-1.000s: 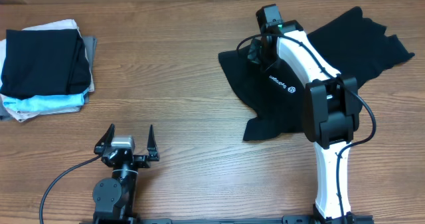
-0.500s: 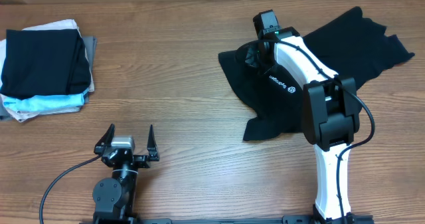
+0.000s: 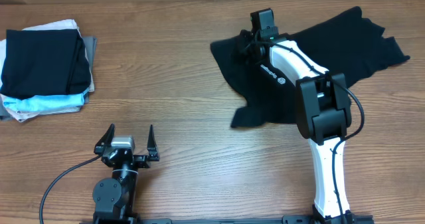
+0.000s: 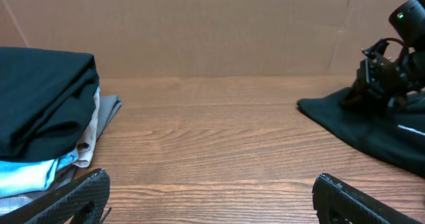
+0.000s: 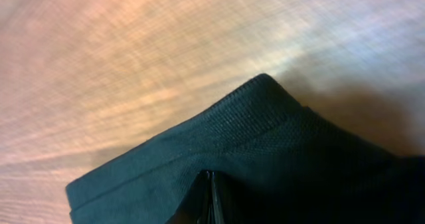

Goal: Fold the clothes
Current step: 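Pull the t-shirt further left and release it flat with the right gripper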

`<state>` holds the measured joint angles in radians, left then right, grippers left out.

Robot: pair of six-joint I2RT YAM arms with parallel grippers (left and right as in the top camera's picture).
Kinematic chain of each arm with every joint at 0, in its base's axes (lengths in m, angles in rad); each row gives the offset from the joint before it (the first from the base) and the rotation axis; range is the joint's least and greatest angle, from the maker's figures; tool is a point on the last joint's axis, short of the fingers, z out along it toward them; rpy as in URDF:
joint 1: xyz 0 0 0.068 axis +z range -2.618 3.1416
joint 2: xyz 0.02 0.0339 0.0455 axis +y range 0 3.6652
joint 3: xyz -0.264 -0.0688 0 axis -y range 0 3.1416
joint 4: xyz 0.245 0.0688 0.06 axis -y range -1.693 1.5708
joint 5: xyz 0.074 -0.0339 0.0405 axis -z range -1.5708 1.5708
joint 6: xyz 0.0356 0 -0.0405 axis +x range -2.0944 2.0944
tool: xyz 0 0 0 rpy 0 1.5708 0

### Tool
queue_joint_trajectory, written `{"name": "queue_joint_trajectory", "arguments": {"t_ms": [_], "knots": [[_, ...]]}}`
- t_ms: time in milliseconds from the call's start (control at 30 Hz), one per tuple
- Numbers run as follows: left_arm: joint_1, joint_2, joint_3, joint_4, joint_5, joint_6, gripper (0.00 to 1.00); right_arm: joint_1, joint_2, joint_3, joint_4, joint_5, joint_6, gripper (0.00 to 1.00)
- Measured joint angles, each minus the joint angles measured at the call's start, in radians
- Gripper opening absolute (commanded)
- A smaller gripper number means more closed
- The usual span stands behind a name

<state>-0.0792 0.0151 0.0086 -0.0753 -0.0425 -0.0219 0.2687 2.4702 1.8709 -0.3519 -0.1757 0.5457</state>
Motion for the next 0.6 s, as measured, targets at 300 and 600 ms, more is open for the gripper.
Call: {"name": "queue_joint_trajectory", "arguments": {"t_ms": [300,600], "knots": [[0.000,0.000,0.000,0.000,0.000,0.000,1.00,0.002,0.072,0.131,0.006,-0.055,-0.028,0.28],[0.000,0.000,0.000,0.000,0.000,0.000,1.00,-0.014,0.085,0.526,-0.571,-0.018,-0.175,0.49]]}}
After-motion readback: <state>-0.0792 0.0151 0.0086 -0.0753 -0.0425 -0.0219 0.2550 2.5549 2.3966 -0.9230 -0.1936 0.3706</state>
